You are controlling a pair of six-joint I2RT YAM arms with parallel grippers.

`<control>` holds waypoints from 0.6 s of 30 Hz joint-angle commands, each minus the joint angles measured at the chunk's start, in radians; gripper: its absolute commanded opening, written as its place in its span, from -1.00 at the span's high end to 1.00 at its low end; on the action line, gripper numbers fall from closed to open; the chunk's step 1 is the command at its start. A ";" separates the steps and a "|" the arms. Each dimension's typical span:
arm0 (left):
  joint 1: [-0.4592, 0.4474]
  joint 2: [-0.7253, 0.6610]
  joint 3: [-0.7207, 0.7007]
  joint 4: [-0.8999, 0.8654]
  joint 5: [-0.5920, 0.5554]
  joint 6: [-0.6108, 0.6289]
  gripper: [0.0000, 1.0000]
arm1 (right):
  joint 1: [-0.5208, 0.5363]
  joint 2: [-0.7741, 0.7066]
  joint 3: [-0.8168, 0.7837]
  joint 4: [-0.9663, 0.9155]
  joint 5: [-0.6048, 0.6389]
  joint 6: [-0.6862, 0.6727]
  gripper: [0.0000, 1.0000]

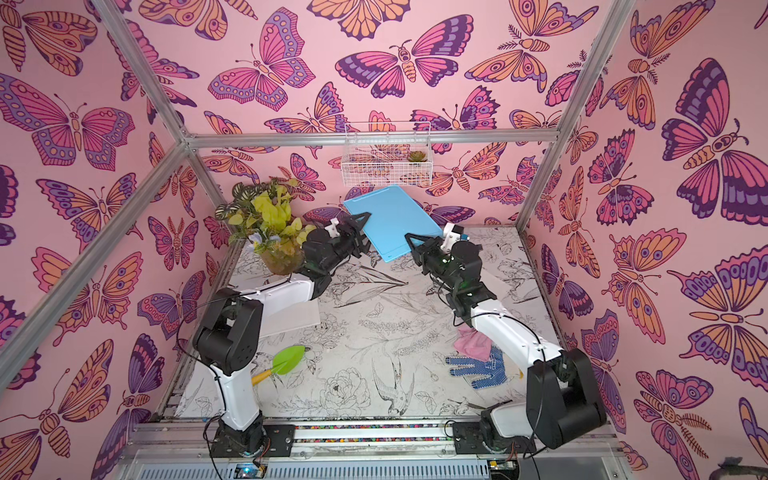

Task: Wipe the drawing tablet
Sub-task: Adjust the drawing tablet at the center of the board.

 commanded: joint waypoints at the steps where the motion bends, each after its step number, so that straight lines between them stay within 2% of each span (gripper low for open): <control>1: 0.005 -0.088 -0.086 -0.130 0.035 0.056 -0.64 | -0.094 -0.062 0.059 -0.161 -0.138 -0.142 1.00; 3: 0.008 -0.144 -0.147 -0.205 0.051 0.110 -0.70 | -0.160 -0.092 0.065 -0.288 -0.226 -0.232 1.00; 5: 0.018 -0.213 -0.184 -0.358 0.074 0.208 -0.73 | -0.208 -0.107 0.087 -0.450 -0.346 -0.367 1.00; 7: 0.032 -0.284 -0.186 -0.597 0.091 0.372 -0.70 | -0.220 -0.103 0.126 -0.667 -0.451 -0.573 1.00; 9: 0.037 -0.341 -0.143 -0.864 0.068 0.566 -0.69 | -0.187 -0.098 0.145 -0.854 -0.487 -0.775 1.00; 12: 0.040 -0.400 -0.100 -1.171 -0.015 0.807 -0.66 | -0.156 -0.049 0.116 -0.964 -0.602 -0.912 1.00; 15: 0.070 -0.444 -0.144 -1.277 -0.015 0.925 -0.61 | -0.142 0.004 0.122 -1.066 -0.639 -1.052 1.00; 18: 0.107 -0.493 -0.222 -1.279 0.031 0.976 -0.60 | -0.120 0.077 0.162 -1.167 -0.652 -1.189 1.00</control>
